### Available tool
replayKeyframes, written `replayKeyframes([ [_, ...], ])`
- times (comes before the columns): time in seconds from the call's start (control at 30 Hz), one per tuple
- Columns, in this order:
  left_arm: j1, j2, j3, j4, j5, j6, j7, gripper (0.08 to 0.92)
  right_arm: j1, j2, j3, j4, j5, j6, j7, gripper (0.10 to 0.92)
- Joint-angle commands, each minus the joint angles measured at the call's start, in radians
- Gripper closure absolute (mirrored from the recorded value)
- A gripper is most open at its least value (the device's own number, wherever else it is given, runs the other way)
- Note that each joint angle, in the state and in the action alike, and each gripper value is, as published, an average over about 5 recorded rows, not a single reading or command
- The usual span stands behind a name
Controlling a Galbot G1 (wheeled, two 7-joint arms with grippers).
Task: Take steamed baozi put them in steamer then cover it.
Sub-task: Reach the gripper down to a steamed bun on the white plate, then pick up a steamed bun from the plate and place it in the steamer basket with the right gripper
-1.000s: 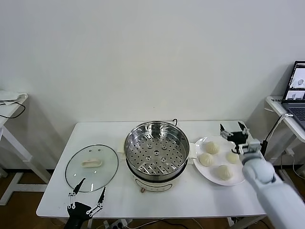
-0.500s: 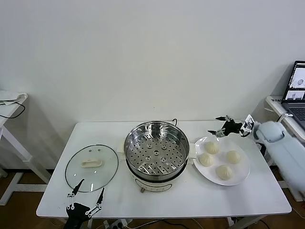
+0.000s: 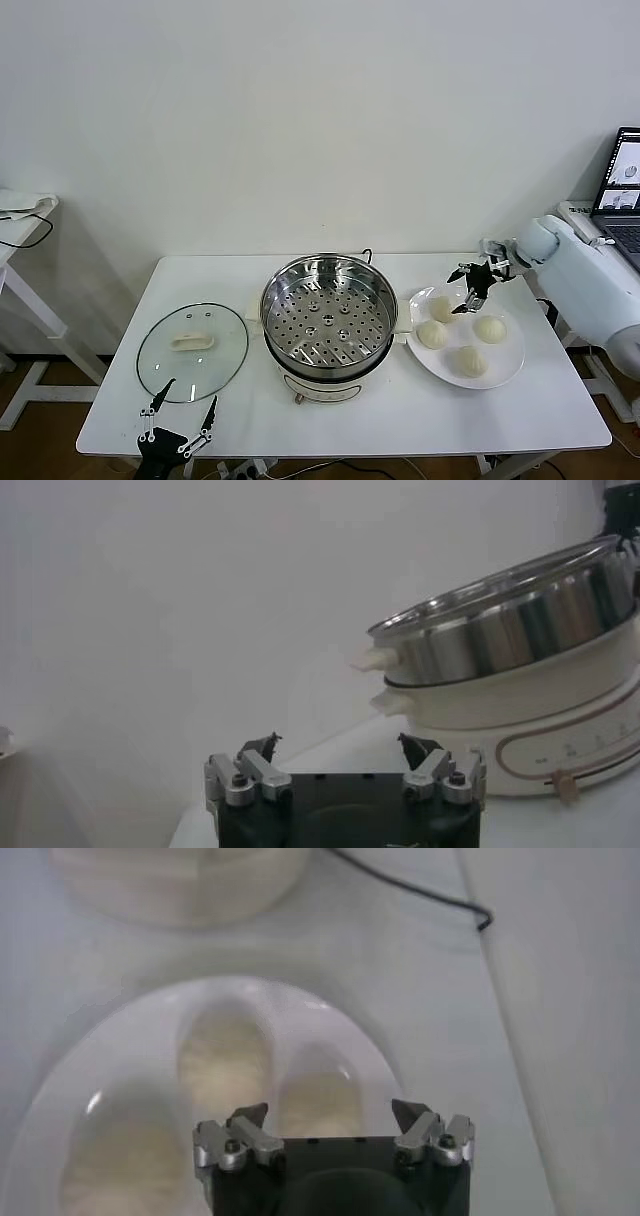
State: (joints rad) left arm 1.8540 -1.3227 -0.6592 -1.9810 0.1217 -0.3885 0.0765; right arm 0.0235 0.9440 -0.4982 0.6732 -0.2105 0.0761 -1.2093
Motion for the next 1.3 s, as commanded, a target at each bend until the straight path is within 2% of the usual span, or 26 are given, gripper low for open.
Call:
replayKeyframes([
  [0.03, -0.001, -0.002, 0.003, 0.008, -0.001, -0.003, 0.0, 0.177, 0.049, 0.081, -0.063, -0.089, -0.126, 0.024, 0.006, 0.203],
  [0.43, -0.002, -0.004, 0.005, 0.022, 0.0, -0.01, -0.001, 0.177, 0.018, 0.127, -0.061, -0.121, -0.15, 0.02, 0.032, 0.212],
  [0.9, -0.005, -0.008, 0.006, 0.029, 0.0, -0.012, -0.001, 0.177, 0.002, 0.128, -0.059, -0.112, -0.156, 0.019, 0.045, 0.352],
  [1.13, -0.007, -0.006, 0.004, 0.03, 0.0, -0.011, -0.001, 0.177, 0.026, 0.078, -0.085, -0.026, -0.099, 0.025, 0.044, 0.395],
  [1.3, -0.012, -0.004, 0.004, 0.024, -0.001, -0.007, -0.001, 0.177, 0.122, 0.016, -0.154, 0.101, -0.053, 0.102, 0.04, 0.405],
])
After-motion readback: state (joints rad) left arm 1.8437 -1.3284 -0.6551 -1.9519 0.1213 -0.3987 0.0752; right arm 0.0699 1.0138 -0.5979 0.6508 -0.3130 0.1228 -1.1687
